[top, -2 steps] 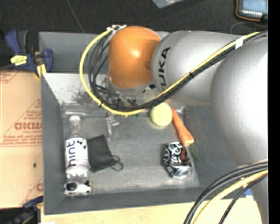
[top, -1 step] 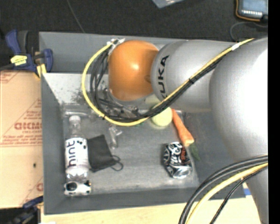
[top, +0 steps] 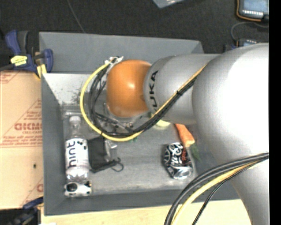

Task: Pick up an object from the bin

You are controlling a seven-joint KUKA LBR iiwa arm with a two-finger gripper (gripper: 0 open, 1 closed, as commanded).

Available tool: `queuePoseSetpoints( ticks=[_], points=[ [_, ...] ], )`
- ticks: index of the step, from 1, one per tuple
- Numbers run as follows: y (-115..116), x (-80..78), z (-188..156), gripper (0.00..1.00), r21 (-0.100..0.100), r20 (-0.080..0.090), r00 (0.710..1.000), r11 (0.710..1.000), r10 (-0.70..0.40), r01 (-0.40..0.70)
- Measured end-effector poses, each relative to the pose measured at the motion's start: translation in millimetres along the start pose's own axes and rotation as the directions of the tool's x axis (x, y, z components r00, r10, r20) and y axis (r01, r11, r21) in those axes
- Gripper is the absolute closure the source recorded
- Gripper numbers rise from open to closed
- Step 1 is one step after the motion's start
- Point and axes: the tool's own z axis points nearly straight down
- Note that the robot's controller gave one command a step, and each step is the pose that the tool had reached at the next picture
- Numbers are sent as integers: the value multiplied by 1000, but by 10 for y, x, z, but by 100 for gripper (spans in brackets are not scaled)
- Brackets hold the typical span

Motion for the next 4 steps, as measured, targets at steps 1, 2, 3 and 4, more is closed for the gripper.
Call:
queuePoseSetpoints(
  ticks=[1,2,3,4],
  points=[
    [-116,181,-14,100,1,-5,998,998,-60,60],
    [-115,183,-13,100,1,-5,998,998,-59,59],
    [-80,276,-1267,100,2,-1,1000,1000,-2,2],
    [-79,277,-1265,100,2,-1,1000,1000,-2,2]
  ],
)
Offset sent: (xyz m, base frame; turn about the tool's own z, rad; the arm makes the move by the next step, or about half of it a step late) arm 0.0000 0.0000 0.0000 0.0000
